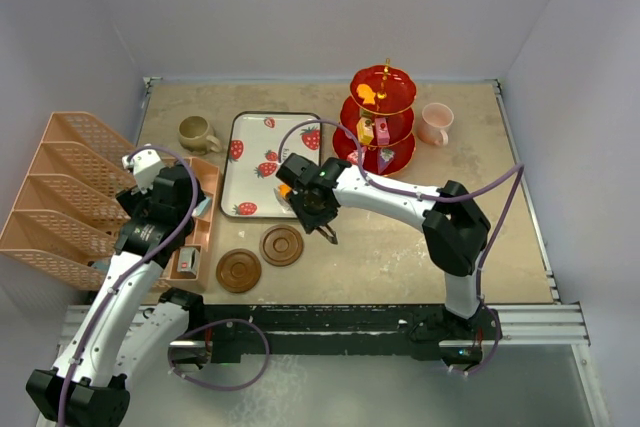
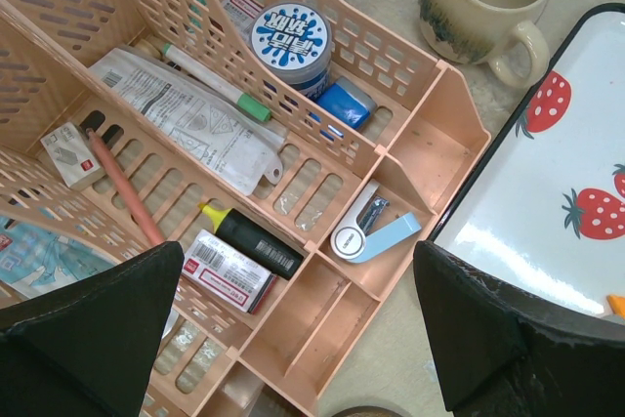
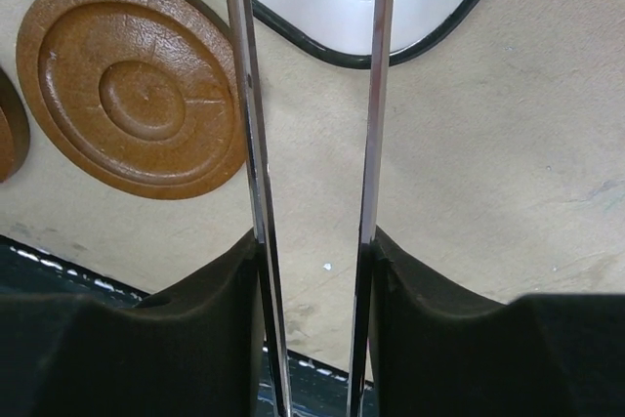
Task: Serve the afternoon tea
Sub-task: Pick up the desert from the tray, then place the desert on the desert table.
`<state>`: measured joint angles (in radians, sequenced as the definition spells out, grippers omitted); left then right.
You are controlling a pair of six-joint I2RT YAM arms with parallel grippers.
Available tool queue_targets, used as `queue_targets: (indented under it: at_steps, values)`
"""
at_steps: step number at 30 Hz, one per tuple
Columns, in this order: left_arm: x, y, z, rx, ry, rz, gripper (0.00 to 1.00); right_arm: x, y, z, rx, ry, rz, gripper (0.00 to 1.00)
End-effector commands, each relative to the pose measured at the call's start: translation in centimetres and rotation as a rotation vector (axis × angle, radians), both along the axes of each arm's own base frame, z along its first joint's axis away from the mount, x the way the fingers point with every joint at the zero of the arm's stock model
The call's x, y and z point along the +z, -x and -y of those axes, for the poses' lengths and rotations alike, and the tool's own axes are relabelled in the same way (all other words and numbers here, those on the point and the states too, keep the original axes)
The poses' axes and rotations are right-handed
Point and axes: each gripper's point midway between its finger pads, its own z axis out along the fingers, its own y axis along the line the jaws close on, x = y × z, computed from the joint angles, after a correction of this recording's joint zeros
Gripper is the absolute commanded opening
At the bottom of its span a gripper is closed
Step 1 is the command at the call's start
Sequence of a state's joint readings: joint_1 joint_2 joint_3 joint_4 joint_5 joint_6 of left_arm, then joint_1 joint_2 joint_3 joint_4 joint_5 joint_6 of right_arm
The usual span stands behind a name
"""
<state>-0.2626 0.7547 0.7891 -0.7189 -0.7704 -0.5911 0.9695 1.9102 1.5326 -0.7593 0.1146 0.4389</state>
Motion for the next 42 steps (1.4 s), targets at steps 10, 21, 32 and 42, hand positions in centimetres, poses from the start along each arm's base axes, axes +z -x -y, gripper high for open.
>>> queue_targets:
  at_steps: [10,21,32,42]
  values:
    - [1.0,-0.6,0.0,0.015,0.011,0.051,0.99,5.8,-1.6,-0.8,-0.074,-0.132,0.125,0.31]
    - [1.0,-0.6,0.0,0.012,0.013,0.053,0.99,11.8,-1.6,0.6,-0.109,-0.276,0.174,0.3]
    - [1.2,-0.6,0.0,0.009,0.014,0.06,0.99,21.1,-3.7,6.8,-0.256,-0.357,0.339,0.3]
    - [1.0,-0.7,0.2,0.002,0.014,0.052,0.99,21.8,-5.0,14.9,-0.398,-0.265,0.398,0.3]
